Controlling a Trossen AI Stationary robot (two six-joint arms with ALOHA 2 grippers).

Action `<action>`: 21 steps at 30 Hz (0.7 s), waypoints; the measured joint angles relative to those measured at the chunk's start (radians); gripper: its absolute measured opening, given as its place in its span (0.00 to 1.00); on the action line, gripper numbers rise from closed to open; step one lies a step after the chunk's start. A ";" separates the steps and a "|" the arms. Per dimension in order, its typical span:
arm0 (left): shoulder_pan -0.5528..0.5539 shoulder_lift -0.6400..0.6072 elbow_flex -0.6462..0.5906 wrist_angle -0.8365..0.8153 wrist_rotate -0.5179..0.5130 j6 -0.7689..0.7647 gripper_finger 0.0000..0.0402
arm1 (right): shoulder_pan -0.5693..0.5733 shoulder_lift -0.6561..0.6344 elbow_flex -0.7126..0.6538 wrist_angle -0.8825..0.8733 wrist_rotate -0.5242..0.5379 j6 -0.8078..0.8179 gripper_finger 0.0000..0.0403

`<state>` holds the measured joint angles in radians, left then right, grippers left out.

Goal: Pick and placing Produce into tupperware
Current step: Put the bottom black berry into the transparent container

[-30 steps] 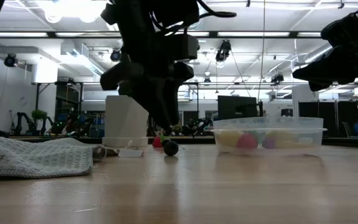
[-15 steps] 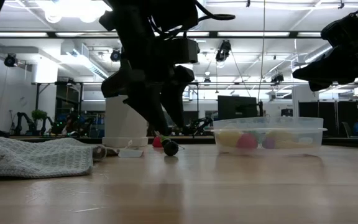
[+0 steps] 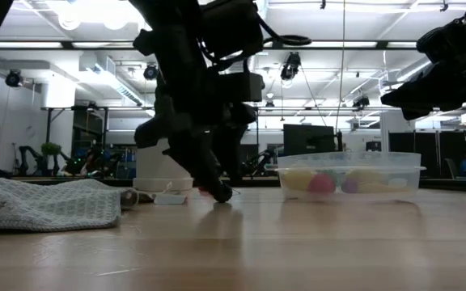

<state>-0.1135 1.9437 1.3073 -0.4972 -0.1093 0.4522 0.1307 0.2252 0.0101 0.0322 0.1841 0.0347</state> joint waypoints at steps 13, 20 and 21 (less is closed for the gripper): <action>0.000 0.029 0.003 -0.007 0.002 0.000 0.56 | 0.000 0.008 0.000 0.000 0.000 0.010 0.02; 0.002 0.030 0.001 -0.007 0.002 0.003 0.53 | 0.000 0.008 0.000 0.000 0.000 0.010 0.02; 0.002 0.031 0.001 -0.008 0.002 0.004 0.51 | 0.000 0.008 0.000 0.000 0.000 0.010 0.02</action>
<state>-0.1116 1.9743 1.3083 -0.5049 -0.1072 0.4559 0.1303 0.2329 0.0101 0.0326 0.1841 0.0444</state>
